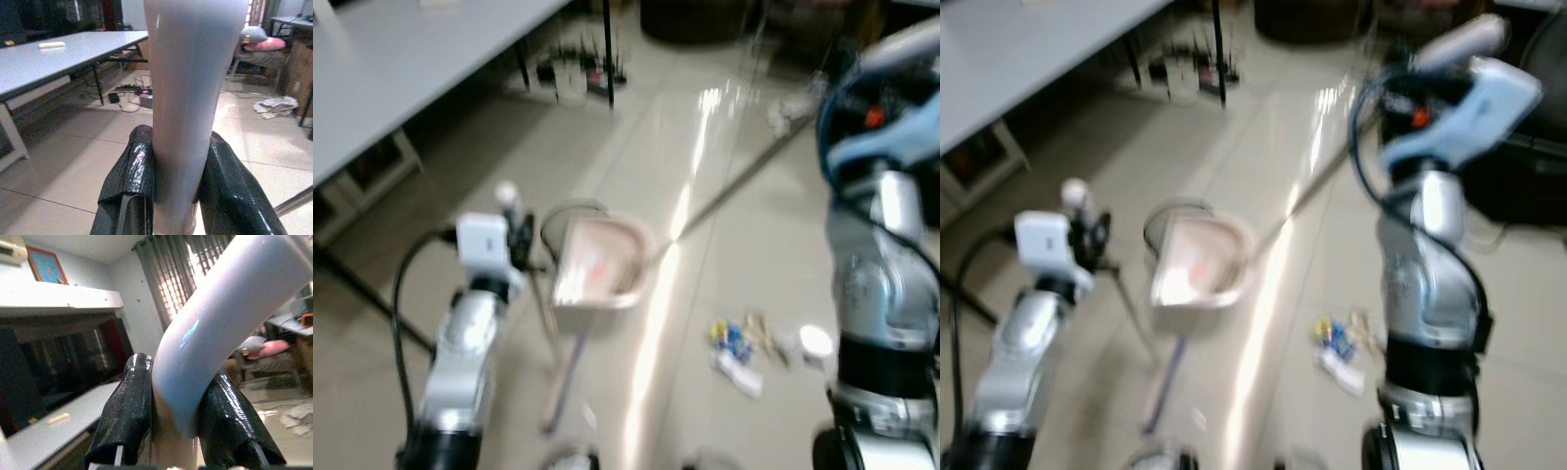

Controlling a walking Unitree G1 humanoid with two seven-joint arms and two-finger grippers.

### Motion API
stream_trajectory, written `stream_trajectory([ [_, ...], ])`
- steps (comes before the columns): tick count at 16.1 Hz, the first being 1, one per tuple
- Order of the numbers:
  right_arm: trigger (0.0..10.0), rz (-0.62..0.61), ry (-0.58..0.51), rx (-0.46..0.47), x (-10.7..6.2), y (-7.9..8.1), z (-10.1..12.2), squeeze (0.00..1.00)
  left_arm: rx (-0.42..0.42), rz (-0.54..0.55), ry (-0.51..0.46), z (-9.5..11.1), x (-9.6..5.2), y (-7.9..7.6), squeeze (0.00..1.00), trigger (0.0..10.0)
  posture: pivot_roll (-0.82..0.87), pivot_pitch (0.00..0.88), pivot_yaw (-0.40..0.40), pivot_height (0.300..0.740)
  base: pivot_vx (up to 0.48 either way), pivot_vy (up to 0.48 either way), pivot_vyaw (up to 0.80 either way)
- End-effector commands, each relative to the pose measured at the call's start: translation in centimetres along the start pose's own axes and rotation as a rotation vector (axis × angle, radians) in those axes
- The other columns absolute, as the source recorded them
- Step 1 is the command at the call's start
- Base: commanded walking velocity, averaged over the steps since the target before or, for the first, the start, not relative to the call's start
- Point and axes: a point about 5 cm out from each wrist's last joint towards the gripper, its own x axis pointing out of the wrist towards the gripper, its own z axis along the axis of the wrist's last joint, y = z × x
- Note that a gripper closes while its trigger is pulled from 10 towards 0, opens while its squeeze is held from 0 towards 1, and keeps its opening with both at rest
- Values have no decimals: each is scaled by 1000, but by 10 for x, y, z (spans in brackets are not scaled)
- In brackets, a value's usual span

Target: Sweep floor

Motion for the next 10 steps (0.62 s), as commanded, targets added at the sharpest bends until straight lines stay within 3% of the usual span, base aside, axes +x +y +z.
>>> stream_trajectory([
  [1, 10000, -7, -66, 2, 3, -4, 15, 0, 0, -15, -35, 8, 3, -6, 0, 10000, -26, 72, 40, 740, 330, 0, 0],
  [10, 10000, 5, -69, 24, 6, -3, 15, 0, 23, -2, -54, 14, 3, -3, 0, 10000, 9, 63, 18, 740, 329, 0, 0],
])
